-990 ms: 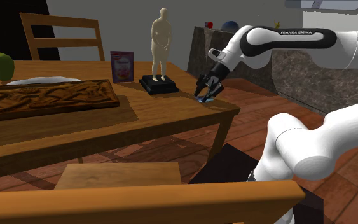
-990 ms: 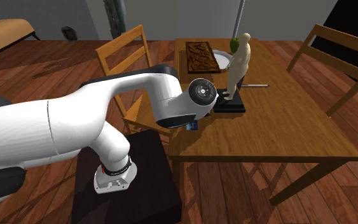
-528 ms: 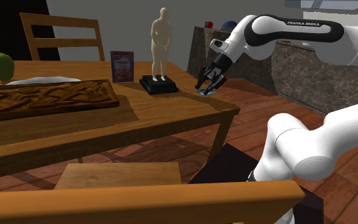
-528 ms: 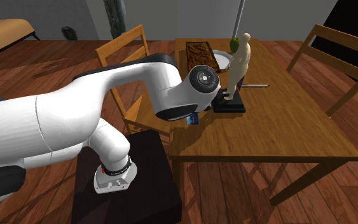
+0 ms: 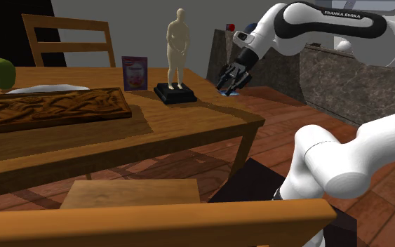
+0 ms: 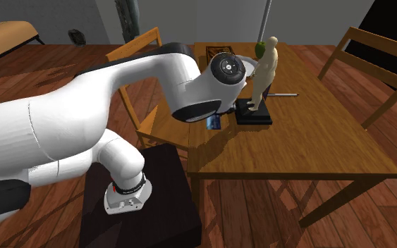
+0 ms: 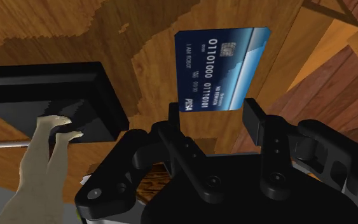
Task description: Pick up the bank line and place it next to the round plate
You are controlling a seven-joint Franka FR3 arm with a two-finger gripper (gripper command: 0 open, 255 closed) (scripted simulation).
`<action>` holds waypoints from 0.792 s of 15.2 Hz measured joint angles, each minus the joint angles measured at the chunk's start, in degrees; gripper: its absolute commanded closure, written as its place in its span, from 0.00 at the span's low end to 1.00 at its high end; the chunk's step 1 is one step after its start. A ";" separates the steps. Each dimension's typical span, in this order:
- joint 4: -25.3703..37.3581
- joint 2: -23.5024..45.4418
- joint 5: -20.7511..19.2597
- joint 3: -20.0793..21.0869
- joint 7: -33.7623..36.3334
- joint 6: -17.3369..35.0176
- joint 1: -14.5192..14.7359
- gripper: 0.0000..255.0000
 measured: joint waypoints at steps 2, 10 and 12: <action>-0.38 1.00 1.08 1.45 1.56 1.79 1.24 1.00; -0.32 8.25 6.32 7.15 8.06 11.03 8.24 1.00; 0.28 10.34 7.67 8.74 9.88 13.09 10.04 1.00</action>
